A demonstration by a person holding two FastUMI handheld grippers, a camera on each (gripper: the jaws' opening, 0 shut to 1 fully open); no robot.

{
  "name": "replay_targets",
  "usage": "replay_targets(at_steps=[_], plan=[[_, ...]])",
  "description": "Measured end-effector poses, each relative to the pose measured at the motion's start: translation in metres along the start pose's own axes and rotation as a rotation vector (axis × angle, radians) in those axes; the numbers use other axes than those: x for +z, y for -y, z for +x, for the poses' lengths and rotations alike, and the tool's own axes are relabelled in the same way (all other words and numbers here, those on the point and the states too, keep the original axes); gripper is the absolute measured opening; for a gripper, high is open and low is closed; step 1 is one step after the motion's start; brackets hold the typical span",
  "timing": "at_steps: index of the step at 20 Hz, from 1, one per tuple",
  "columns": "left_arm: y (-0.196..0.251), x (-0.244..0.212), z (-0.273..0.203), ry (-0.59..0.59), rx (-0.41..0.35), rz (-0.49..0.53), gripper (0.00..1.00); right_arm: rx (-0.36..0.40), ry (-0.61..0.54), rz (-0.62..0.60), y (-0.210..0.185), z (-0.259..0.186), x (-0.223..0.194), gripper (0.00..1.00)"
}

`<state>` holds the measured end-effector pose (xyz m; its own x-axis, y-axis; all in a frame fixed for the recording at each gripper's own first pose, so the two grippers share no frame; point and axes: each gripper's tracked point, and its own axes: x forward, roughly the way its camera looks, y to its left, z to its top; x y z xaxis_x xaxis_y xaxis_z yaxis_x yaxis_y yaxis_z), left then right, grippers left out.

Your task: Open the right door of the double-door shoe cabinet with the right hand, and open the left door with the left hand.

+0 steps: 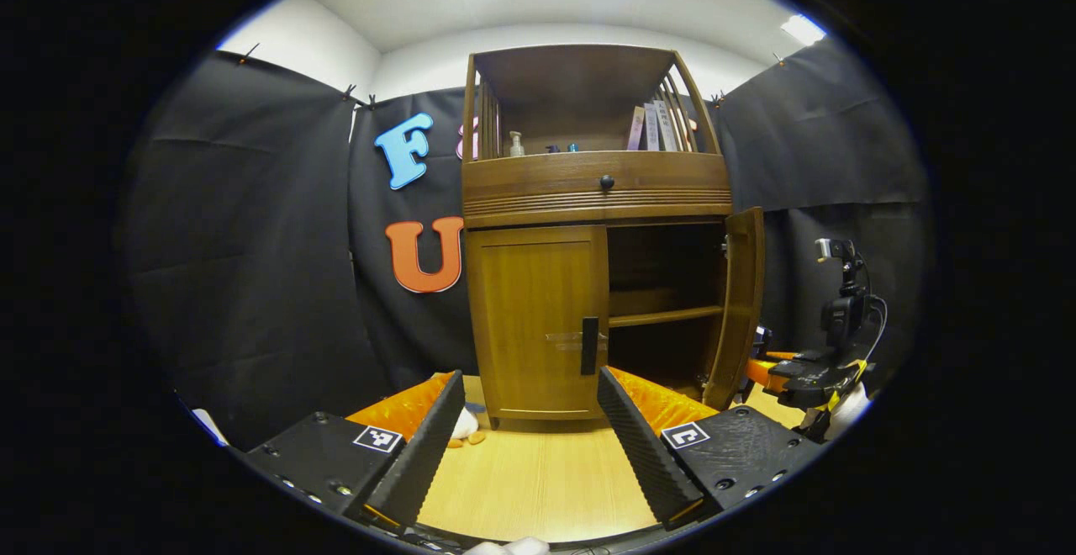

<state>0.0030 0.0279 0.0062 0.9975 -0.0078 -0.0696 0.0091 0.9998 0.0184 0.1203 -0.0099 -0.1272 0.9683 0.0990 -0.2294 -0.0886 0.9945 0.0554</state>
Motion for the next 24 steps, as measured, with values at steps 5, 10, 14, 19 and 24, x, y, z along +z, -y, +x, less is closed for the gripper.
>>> replay_targets(at_steps=[5, 10, 14, 19, 24], plan=[[0.002, -0.005, 0.002, -0.006, -0.024, 0.006, 0.96, -0.002, -0.004, -0.004, 0.018, -0.005, -0.001, 0.13], [0.007, -0.008, 0.004, -0.013, -0.049, 0.007, 0.96, -0.018, -0.001, 0.017, 0.046, -0.011, 0.001, 0.1], [0.033, -0.008, 0.018, -0.016, -0.073, 0.005, 0.96, -0.038, 0.007, 0.03, 0.077, -0.015, 0.003, 0.07], [0.062, -0.012, 0.023, -0.016, -0.091, -0.002, 0.96, -0.031, 0.002, 0.031, 0.108, -0.014, 0.006, 0.04], [0.077, -0.014, 0.031, -0.016, -0.094, 0.004, 0.96, 0.017, -0.006, 0.023, 0.126, -0.013, 0.008, 0.04]])
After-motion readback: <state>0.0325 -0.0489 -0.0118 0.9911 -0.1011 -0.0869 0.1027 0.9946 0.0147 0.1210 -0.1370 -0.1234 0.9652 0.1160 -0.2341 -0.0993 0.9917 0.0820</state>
